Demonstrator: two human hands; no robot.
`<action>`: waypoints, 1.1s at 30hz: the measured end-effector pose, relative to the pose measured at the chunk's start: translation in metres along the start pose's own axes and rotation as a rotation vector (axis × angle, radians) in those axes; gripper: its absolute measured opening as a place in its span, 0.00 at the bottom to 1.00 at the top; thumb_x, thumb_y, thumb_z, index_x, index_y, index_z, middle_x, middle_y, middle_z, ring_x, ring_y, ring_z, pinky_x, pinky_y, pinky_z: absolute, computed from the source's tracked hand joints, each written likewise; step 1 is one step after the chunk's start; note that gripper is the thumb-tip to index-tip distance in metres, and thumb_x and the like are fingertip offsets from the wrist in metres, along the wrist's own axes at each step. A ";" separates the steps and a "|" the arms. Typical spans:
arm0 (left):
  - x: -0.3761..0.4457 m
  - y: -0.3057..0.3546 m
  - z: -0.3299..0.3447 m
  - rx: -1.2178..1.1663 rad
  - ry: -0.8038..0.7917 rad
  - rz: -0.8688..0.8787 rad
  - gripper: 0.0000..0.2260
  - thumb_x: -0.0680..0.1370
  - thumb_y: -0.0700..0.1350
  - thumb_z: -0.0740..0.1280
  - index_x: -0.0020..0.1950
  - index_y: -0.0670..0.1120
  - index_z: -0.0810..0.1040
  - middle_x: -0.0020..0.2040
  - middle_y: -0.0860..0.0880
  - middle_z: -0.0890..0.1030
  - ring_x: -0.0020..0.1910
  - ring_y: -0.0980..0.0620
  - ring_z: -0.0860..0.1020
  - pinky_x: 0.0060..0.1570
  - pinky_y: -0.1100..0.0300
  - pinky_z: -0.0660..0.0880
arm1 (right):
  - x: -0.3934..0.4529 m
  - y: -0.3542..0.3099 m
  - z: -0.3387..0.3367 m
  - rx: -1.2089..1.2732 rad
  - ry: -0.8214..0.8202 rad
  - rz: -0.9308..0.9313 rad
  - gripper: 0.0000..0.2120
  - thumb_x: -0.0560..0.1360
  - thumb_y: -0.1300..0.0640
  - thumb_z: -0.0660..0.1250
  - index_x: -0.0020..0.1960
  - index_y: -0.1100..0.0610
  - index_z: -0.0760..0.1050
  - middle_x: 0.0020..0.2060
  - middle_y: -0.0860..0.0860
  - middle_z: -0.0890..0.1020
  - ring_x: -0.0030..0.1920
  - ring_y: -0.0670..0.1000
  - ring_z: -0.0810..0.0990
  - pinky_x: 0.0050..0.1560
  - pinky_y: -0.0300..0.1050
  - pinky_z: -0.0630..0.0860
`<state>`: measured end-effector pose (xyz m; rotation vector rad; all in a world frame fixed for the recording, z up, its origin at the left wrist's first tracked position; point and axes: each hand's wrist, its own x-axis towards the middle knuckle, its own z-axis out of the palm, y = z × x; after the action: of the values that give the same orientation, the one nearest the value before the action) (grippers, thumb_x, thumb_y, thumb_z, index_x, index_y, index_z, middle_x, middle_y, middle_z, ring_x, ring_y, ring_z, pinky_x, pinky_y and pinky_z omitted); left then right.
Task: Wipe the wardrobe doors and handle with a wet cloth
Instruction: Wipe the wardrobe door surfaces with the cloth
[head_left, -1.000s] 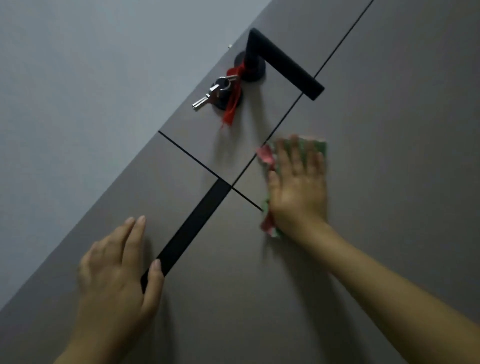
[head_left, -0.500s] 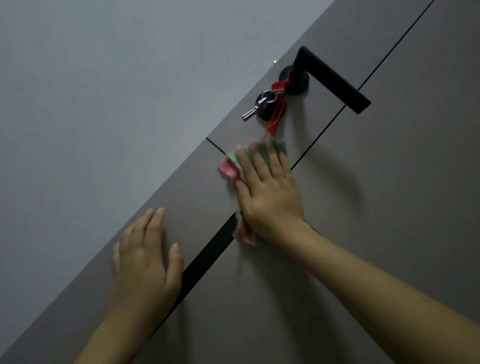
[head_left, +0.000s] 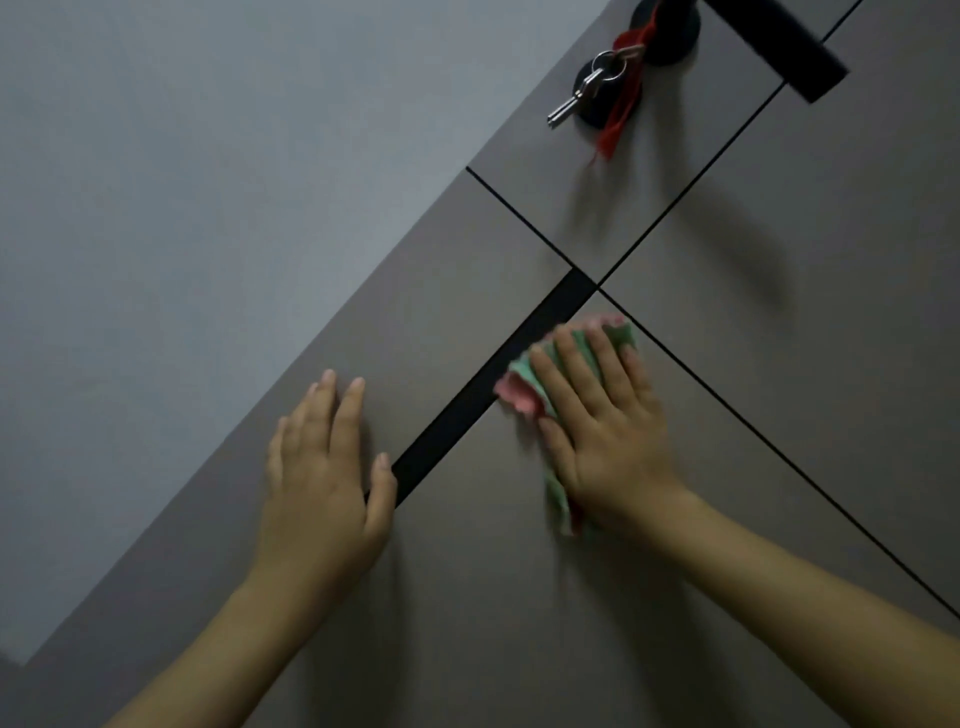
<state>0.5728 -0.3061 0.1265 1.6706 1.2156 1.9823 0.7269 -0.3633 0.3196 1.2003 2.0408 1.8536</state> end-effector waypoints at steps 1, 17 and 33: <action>-0.001 -0.002 -0.002 -0.011 0.001 -0.022 0.29 0.76 0.52 0.52 0.74 0.41 0.63 0.74 0.39 0.63 0.72 0.43 0.59 0.68 0.40 0.57 | 0.020 -0.013 0.004 0.008 0.014 0.047 0.26 0.82 0.49 0.48 0.76 0.59 0.58 0.75 0.59 0.60 0.75 0.61 0.57 0.74 0.59 0.52; -0.023 -0.028 -0.041 0.049 -0.061 -0.120 0.31 0.76 0.55 0.49 0.75 0.41 0.61 0.74 0.40 0.64 0.72 0.40 0.62 0.69 0.43 0.56 | -0.020 -0.031 0.007 0.011 -0.021 0.010 0.27 0.81 0.49 0.50 0.76 0.60 0.54 0.75 0.58 0.55 0.75 0.58 0.52 0.75 0.56 0.47; -0.050 -0.011 -0.022 0.002 -0.190 -0.100 0.31 0.75 0.55 0.49 0.76 0.42 0.60 0.75 0.40 0.62 0.73 0.40 0.60 0.69 0.43 0.57 | -0.118 -0.076 0.024 0.043 -0.039 -0.170 0.24 0.80 0.50 0.55 0.75 0.55 0.62 0.74 0.54 0.61 0.76 0.55 0.53 0.76 0.53 0.49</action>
<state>0.5647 -0.3426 0.0848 1.7188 1.2069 1.7206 0.7857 -0.4121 0.1999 1.0277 2.1004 1.7043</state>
